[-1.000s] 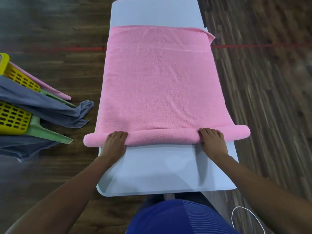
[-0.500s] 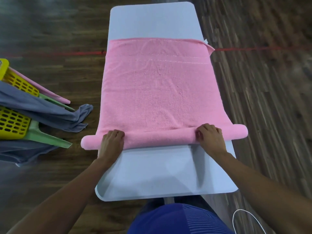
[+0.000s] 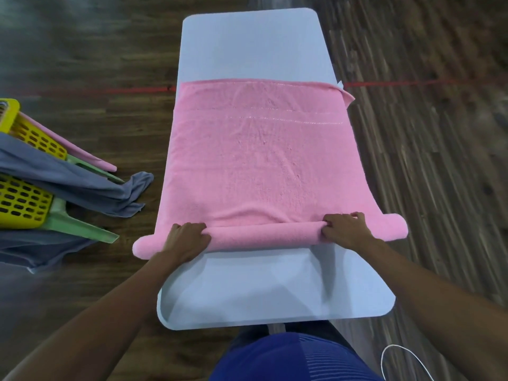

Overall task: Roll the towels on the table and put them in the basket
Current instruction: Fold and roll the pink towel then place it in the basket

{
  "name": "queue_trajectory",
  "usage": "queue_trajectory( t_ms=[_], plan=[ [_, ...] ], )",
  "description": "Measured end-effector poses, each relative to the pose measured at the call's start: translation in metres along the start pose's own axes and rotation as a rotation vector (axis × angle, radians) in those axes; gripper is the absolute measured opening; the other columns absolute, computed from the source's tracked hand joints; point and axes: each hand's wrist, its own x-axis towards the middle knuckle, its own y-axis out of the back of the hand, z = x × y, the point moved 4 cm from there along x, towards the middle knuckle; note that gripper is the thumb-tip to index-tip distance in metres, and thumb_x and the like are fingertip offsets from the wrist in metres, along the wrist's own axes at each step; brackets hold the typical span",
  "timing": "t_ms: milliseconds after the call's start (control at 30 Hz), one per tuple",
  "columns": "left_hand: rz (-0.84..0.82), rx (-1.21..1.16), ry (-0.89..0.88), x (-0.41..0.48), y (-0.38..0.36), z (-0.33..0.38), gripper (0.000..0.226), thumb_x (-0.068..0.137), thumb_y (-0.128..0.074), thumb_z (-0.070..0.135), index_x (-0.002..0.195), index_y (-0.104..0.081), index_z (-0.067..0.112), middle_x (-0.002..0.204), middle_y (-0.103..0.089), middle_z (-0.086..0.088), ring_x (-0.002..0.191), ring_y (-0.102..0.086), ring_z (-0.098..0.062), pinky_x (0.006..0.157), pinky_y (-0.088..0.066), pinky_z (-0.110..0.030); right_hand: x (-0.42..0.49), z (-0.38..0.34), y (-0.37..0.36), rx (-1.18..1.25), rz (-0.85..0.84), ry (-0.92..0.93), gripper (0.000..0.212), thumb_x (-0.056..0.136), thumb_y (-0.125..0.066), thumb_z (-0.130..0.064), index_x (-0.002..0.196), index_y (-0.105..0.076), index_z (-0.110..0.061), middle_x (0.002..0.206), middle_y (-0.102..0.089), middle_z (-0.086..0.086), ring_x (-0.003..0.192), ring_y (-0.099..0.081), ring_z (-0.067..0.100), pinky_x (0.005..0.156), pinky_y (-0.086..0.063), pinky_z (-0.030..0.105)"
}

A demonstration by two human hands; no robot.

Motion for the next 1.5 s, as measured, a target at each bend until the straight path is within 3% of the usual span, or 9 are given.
queue_trajectory(
  t_ms=[200,400,533,700,900,1100,1233,1367,1500],
  plan=[
    [0.38,-0.091,-0.021,-0.005,0.005,0.0,0.021,0.081,-0.062,0.007,0.101,-0.066,0.006,0.102,-0.065,-0.013,0.094,-0.055,-0.032,0.081,-0.045,-0.046,-0.006,0.001,0.0,0.068,0.484,0.051,0.02,0.087,-0.052,-0.014,0.1,-0.068,-0.013,0.101,-0.067,0.007,0.092,-0.057,0.031,0.083,-0.035,0.04],
    [0.179,-0.015,-0.107,-0.019,-0.021,0.003,0.059,0.069,-0.072,0.016,0.124,-0.057,0.003,0.12,-0.062,-0.016,0.107,-0.058,-0.036,0.097,-0.045,-0.048,-0.014,0.008,-0.036,-0.044,0.189,0.108,0.068,0.074,-0.069,-0.028,0.137,-0.046,-0.015,0.137,-0.051,0.004,0.128,-0.045,0.025,0.116,-0.019,0.046],
    [0.132,0.0,-0.073,-0.011,-0.008,0.004,0.039,0.076,-0.055,0.03,0.108,-0.064,0.01,0.103,-0.068,-0.011,0.096,-0.059,-0.032,0.086,-0.043,-0.041,-0.012,0.002,-0.02,-0.081,0.169,0.053,0.044,0.078,-0.061,-0.029,0.122,-0.054,-0.024,0.117,-0.063,-0.002,0.112,-0.054,0.023,0.102,-0.028,0.038],
    [-0.225,-0.227,0.002,-0.003,-0.001,-0.012,0.034,0.07,-0.045,0.048,0.091,-0.06,0.026,0.099,-0.068,-0.003,0.091,-0.06,-0.026,0.074,-0.045,-0.035,-0.01,0.008,-0.005,0.172,-0.107,-0.048,0.042,0.074,-0.066,-0.04,0.109,-0.045,-0.027,0.09,-0.062,0.0,0.084,-0.057,0.026,0.077,-0.036,0.035],
    [0.272,-0.095,-0.074,-0.001,0.011,-0.008,0.026,0.085,-0.061,0.014,0.11,-0.064,0.009,0.106,-0.065,-0.011,0.095,-0.057,-0.033,0.082,-0.042,-0.043,-0.015,0.008,-0.009,0.035,0.492,0.082,0.021,0.08,-0.06,-0.019,0.1,-0.065,-0.016,0.102,-0.064,0.004,0.093,-0.058,0.032,0.082,-0.036,0.04],
    [0.098,0.053,-0.183,-0.016,-0.019,-0.002,0.063,0.075,-0.07,0.034,0.131,-0.054,0.008,0.127,-0.06,-0.012,0.115,-0.056,-0.032,0.104,-0.039,-0.047,-0.026,0.004,-0.047,-0.064,0.319,0.132,0.066,0.066,-0.077,-0.031,0.125,-0.054,-0.012,0.122,-0.061,0.005,0.114,-0.056,0.029,0.106,-0.034,0.048],
    [0.041,0.07,-0.158,-0.012,-0.006,0.003,0.045,0.075,-0.063,0.033,0.115,-0.063,0.015,0.109,-0.068,-0.007,0.099,-0.06,-0.028,0.09,-0.043,-0.039,-0.028,0.001,-0.038,-0.044,0.31,0.085,0.042,0.069,-0.059,-0.032,0.109,-0.062,-0.019,0.101,-0.067,0.0,0.099,-0.06,0.028,0.095,-0.033,0.039],
    [-0.206,-0.121,-0.1,-0.01,-0.005,-0.003,0.05,0.07,-0.046,0.052,0.111,-0.058,0.026,0.104,-0.069,-0.002,0.092,-0.062,-0.026,0.081,-0.047,-0.036,-0.023,0.005,-0.026,0.012,0.039,0.045,0.034,0.077,-0.048,-0.044,0.107,-0.055,-0.027,0.097,-0.066,-0.001,0.098,-0.059,0.023,0.086,-0.031,0.038],
    [0.215,-0.104,-0.136,-0.008,0.005,-0.003,0.043,0.077,-0.052,0.033,0.113,-0.06,0.011,0.106,-0.064,-0.009,0.094,-0.058,-0.032,0.08,-0.043,-0.042,-0.019,0.015,-0.014,0.021,0.349,-0.017,0.034,0.08,-0.057,-0.035,0.11,-0.057,-0.018,0.107,-0.059,0.005,0.099,-0.052,0.03,0.087,-0.033,0.043]
  ],
)
